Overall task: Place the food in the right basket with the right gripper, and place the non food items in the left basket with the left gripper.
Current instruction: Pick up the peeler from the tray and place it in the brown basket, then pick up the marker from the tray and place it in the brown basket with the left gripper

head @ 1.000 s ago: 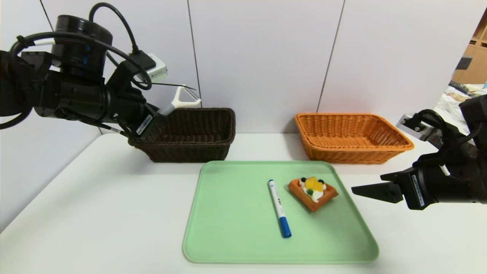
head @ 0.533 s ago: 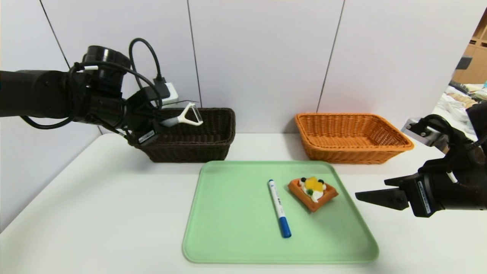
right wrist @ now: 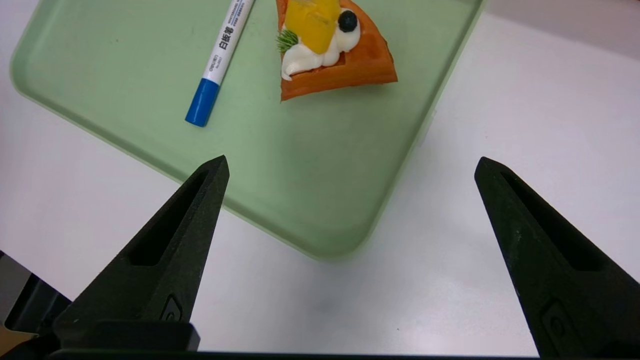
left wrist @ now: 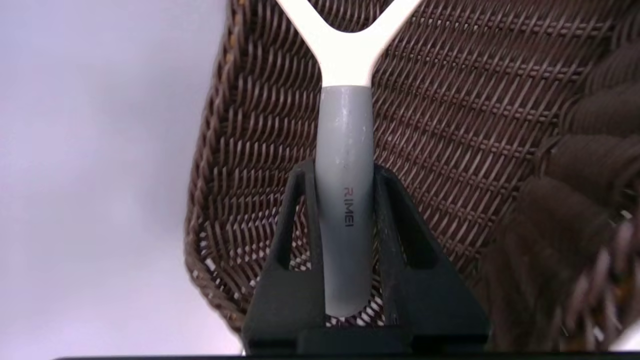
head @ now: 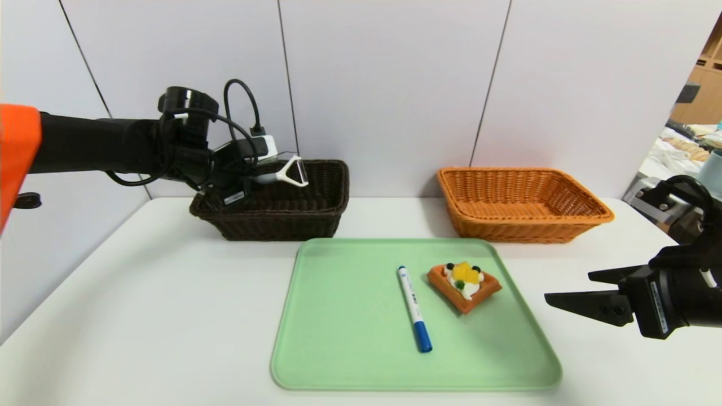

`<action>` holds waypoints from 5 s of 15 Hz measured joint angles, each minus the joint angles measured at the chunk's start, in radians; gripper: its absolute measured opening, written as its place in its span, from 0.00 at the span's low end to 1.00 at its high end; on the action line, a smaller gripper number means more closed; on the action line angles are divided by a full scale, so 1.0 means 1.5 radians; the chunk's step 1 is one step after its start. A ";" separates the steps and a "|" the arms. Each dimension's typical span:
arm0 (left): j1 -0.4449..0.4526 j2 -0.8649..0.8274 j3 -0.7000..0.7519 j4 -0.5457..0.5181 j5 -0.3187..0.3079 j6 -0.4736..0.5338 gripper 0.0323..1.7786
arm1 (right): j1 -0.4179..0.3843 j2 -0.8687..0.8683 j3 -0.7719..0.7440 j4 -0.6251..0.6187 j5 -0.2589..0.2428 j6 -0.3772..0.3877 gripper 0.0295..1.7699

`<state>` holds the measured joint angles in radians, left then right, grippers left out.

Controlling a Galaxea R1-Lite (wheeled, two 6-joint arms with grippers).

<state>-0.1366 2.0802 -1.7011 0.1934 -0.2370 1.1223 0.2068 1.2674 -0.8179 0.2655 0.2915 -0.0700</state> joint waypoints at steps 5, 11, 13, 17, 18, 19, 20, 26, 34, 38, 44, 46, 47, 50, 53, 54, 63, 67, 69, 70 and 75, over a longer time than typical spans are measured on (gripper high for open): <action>-0.004 0.042 -0.032 0.000 0.000 -0.004 0.17 | -0.003 -0.013 0.011 -0.001 0.000 0.000 0.96; -0.005 0.053 -0.061 0.025 0.001 -0.011 0.17 | -0.003 -0.020 0.012 -0.001 0.001 0.000 0.96; -0.006 0.055 -0.093 0.066 0.000 -0.028 0.17 | -0.003 -0.021 0.012 -0.001 0.001 0.000 0.96; -0.011 0.059 -0.123 0.082 0.000 -0.040 0.17 | -0.002 -0.021 0.012 -0.004 0.001 0.000 0.96; -0.011 0.059 -0.126 0.083 -0.001 -0.040 0.17 | -0.003 -0.022 0.012 -0.004 0.001 0.000 0.96; -0.011 0.060 -0.130 0.086 -0.001 -0.041 0.17 | -0.003 -0.022 0.012 -0.003 0.001 0.001 0.96; -0.011 0.061 -0.135 0.092 -0.001 -0.044 0.17 | -0.003 -0.022 0.012 -0.002 0.001 0.001 0.96; -0.011 0.061 -0.148 0.107 -0.001 -0.053 0.59 | -0.002 -0.023 0.012 -0.002 0.002 0.001 0.96; -0.104 -0.011 -0.135 0.115 0.008 -0.316 0.82 | -0.009 -0.025 0.011 -0.005 -0.001 0.003 0.96; -0.226 -0.083 -0.017 0.113 0.050 -0.502 0.88 | -0.028 -0.028 0.013 -0.005 0.000 0.004 0.96; -0.408 -0.121 0.060 0.116 0.303 -0.757 0.92 | -0.041 -0.029 0.021 -0.006 0.000 0.002 0.96; -0.440 -0.116 0.069 0.129 0.358 -0.820 0.93 | -0.042 -0.029 0.021 -0.006 0.000 0.003 0.96; -0.451 -0.113 0.071 0.141 0.376 -0.850 0.93 | -0.042 -0.030 0.022 -0.006 0.000 0.003 0.96; -0.484 -0.093 0.072 0.151 0.433 -0.943 0.94 | -0.046 -0.034 0.028 -0.006 0.000 0.003 0.96; -0.521 -0.058 0.070 0.178 0.488 -1.040 0.80 | -0.046 -0.036 0.030 -0.007 0.001 0.002 0.96; -0.530 -0.045 0.068 0.181 0.490 -1.055 0.71 | -0.046 -0.036 0.031 -0.007 0.001 0.002 0.96; -0.562 0.012 0.031 0.177 0.488 -1.055 0.01 | -0.047 -0.039 0.037 -0.008 0.001 0.001 0.96; -0.566 0.017 0.024 0.178 0.485 -1.053 0.05 | -0.047 -0.043 0.039 -0.008 0.001 0.002 0.96; -0.567 0.017 0.022 0.179 0.485 -1.052 0.25 | -0.047 -0.045 0.038 -0.008 0.001 0.001 0.96; -0.568 0.017 0.022 0.179 0.485 -1.052 0.34 | -0.047 -0.045 0.038 -0.008 0.001 0.001 0.96; -0.574 0.027 0.018 0.175 0.485 -1.054 0.63 | -0.047 -0.048 0.039 -0.008 0.001 0.002 0.96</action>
<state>-0.9981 2.1206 -1.6747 0.4564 0.4911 -0.4587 0.1362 1.1960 -0.7596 0.2540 0.2923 -0.0664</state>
